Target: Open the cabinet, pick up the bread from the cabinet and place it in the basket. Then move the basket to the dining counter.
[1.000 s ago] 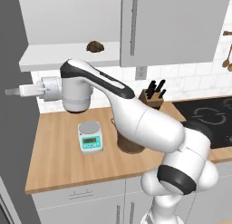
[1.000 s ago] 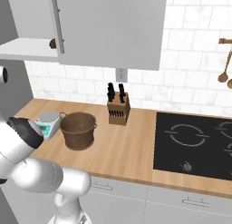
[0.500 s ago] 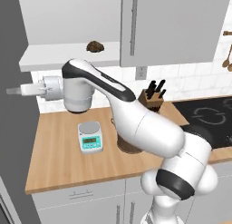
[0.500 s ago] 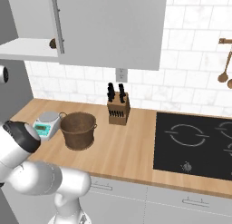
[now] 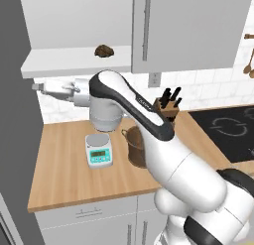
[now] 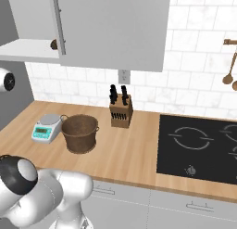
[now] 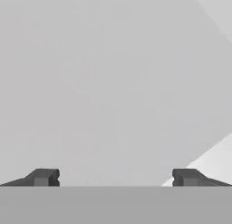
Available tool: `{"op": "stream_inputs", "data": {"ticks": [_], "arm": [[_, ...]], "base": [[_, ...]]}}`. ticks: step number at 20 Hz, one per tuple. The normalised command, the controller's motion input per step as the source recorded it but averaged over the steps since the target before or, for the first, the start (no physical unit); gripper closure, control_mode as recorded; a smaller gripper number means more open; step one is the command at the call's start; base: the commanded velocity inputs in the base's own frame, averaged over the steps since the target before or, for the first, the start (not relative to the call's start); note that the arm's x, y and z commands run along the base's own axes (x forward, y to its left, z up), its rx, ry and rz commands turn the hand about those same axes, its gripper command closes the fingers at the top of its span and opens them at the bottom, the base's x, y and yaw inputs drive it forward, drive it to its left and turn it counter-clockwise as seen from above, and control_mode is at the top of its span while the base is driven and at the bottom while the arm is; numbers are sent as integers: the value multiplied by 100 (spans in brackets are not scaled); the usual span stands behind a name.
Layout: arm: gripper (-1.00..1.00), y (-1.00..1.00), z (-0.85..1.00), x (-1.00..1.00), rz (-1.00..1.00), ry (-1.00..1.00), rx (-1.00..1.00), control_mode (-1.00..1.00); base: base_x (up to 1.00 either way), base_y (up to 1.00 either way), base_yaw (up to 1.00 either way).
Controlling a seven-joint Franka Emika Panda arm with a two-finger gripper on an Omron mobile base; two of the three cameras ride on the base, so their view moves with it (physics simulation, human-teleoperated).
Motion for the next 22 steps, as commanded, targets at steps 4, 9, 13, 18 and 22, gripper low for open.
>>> {"op": "stream_inputs", "data": {"ticks": [4,9,13,18,22], "arm": [[-100,-63,29,-6,-38,19,-11,-100],[-100,-49,25,-4,-40,21,-17,-100],[-100,-33,34,-2,-42,27,-20,-100],[-100,-28,43,-6,-39,33,-19,-100],[-100,-22,34,-12,-40,33,-17,-100]], "base": [[0,0,0],[0,0,0],[0,0,0],[0,0,0],[0,0,0]]}}
